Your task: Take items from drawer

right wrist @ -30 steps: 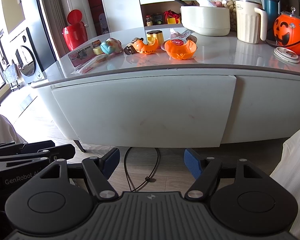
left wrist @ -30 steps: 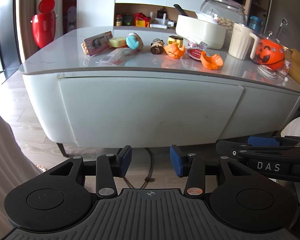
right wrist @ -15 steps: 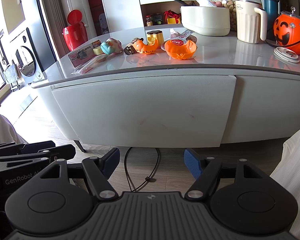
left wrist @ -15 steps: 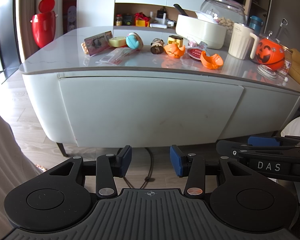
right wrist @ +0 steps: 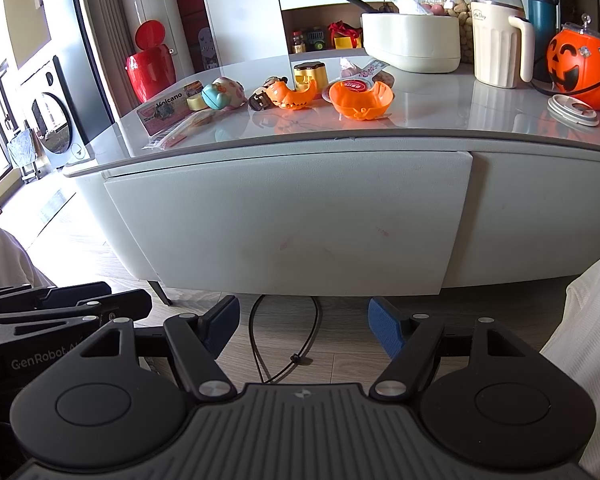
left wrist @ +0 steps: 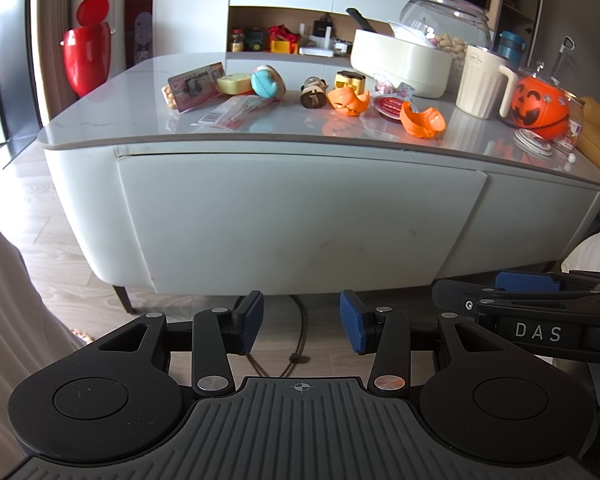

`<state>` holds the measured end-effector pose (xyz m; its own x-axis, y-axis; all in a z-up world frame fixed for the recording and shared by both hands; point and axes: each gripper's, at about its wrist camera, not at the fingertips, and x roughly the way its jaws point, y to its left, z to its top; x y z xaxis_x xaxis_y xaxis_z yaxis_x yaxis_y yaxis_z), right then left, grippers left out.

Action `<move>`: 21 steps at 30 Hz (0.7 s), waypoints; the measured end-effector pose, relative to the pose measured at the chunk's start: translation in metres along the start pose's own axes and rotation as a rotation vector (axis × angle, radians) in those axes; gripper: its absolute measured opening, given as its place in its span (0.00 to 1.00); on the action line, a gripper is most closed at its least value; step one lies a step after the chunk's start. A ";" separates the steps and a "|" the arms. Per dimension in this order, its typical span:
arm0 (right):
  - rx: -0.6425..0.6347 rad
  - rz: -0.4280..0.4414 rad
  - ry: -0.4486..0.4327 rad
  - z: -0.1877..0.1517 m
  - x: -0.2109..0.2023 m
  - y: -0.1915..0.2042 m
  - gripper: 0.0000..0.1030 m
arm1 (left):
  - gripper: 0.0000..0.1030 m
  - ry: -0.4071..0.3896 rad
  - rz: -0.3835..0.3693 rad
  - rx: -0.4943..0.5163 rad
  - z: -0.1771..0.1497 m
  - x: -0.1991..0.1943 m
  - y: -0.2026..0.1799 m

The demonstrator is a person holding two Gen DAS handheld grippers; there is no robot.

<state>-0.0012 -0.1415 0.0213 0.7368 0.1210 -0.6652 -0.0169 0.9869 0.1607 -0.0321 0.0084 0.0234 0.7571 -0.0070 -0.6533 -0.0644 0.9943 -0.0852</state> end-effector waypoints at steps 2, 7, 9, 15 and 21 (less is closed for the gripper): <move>0.000 0.000 -0.001 0.000 0.000 0.000 0.70 | 0.45 0.000 0.000 0.000 0.000 0.000 0.000; -0.006 0.001 0.002 0.000 0.000 0.001 0.70 | 0.45 0.001 0.002 0.001 -0.002 0.001 -0.001; -0.010 0.001 0.004 0.000 0.000 0.002 0.70 | 0.45 0.003 0.002 0.002 -0.002 0.002 -0.002; -0.010 0.003 0.010 -0.001 0.000 0.003 0.70 | 0.45 0.007 -0.002 0.007 -0.003 0.002 -0.004; -0.008 0.004 0.018 -0.002 0.001 0.003 0.70 | 0.45 0.007 -0.002 0.007 -0.002 0.002 -0.005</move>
<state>-0.0015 -0.1381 0.0200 0.7241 0.1271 -0.6778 -0.0253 0.9871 0.1581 -0.0316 0.0033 0.0214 0.7523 -0.0101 -0.6587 -0.0578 0.9950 -0.0812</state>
